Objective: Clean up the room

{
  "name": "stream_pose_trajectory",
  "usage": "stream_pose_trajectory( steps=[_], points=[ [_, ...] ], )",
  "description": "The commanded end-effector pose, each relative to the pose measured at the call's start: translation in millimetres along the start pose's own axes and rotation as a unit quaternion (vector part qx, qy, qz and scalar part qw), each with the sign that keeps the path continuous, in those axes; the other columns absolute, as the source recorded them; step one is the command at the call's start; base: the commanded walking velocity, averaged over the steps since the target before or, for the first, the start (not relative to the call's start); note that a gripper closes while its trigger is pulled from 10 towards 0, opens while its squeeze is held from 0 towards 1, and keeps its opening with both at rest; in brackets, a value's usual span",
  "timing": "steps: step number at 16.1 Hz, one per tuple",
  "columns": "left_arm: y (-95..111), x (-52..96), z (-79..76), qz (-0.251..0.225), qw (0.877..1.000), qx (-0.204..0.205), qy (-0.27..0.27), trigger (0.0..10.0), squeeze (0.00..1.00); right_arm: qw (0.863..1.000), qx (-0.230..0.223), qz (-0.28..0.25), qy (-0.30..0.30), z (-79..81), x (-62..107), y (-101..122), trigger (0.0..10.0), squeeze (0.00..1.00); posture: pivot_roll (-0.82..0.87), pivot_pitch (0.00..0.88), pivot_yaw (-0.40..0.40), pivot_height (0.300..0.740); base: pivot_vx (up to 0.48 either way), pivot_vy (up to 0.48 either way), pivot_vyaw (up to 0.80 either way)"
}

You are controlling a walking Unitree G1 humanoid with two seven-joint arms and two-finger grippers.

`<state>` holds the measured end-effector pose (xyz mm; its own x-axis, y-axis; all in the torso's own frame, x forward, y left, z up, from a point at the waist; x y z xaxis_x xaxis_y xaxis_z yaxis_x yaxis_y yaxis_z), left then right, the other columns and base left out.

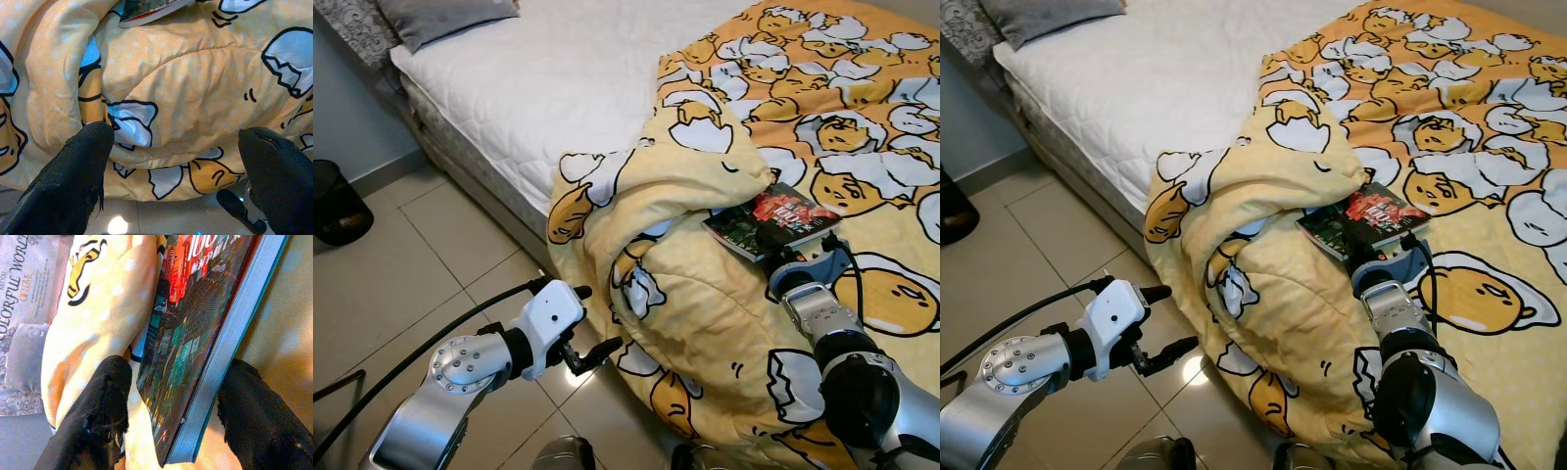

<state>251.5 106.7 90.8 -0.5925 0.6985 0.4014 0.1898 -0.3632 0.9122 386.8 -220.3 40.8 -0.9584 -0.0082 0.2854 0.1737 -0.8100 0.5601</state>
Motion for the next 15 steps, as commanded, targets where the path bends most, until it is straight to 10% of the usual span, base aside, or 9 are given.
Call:
stream_pose_trajectory(
  steps=[1,9,15],
  points=[
    [-1,-0.9,-0.6,0.0,1.0,0.001,0.003,10.0,0.73,1.0,-0.016,-0.01,-0.008,-0.8,-0.5,4,10.0,0.0,0.11,0.101,0.01,0.74,0.0,0.0,0.0],
    [-3,13.6,-4.3,0.016,1.0,-0.003,0.0,10.0,0.73,0.99,0.003,0.045,-0.133,-32.5,9.0,-41,10.0,0.0,0.18,0.18,0.037,0.74,0.0,0.0,0.0],
    [-8,27.2,-6.6,0.034,0.999,-0.006,-0.007,10.0,0.73,0.995,-0.048,-0.014,-0.085,-12.6,0.8,-23,10.0,0.0,0.21,0.187,0.069,0.74,0.0,0.0,0.0]
  ],
)
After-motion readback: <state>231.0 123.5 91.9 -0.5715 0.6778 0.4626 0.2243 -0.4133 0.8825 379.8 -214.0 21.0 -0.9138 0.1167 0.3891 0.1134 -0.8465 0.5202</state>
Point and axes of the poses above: a point about 5 cm out from each wrist's last joint towards the gripper, its own x axis pointing back from the gripper into the wrist, its own y axis along the axis of the wrist's last joint, z = x × y, the point moved 5 cm from there along -x, pointing out of the wrist towards the gripper, and after that the axes turned 6 degrees about x, right-handed, at the moved point
